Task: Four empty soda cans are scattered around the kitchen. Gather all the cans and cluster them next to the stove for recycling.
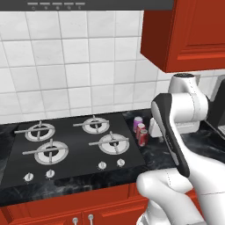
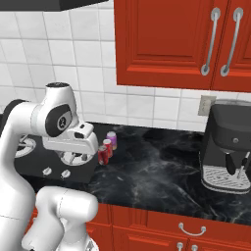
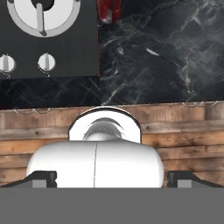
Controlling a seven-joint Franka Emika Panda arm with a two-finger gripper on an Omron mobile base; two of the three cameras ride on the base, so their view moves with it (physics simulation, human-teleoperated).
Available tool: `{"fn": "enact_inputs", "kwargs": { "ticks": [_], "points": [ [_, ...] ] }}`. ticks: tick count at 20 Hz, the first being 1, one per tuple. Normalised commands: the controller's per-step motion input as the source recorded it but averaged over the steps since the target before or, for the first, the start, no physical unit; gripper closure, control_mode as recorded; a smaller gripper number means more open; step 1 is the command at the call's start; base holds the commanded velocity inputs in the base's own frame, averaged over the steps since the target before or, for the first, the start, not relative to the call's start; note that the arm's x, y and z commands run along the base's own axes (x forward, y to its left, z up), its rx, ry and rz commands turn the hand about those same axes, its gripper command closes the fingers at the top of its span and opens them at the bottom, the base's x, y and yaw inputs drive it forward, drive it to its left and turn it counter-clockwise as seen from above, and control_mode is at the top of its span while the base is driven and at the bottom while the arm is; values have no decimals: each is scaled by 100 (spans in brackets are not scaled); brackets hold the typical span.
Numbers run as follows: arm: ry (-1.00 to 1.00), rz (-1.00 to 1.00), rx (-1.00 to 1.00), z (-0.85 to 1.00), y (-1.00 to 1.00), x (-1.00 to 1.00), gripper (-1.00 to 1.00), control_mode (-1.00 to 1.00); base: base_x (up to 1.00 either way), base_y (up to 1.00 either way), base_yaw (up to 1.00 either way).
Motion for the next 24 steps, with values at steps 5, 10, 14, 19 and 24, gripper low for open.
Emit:
{"fn": "enact_inputs", "kwargs": {
  "ticks": [5,10,14,19,24],
  "points": [
    [0,0,0,-4,0,-2,-100,100,-30,0,1],
    [0,0,0,0,0,0,-100,100,-95,-13,12],
    [0,0,0,0,0,0,-100,100,-72,0,52],
    [0,0,0,0,0,0,-100,100,-7,3,94],
    [0,0,0,0,0,0,-100,100,0,0,97]
  ]
}}
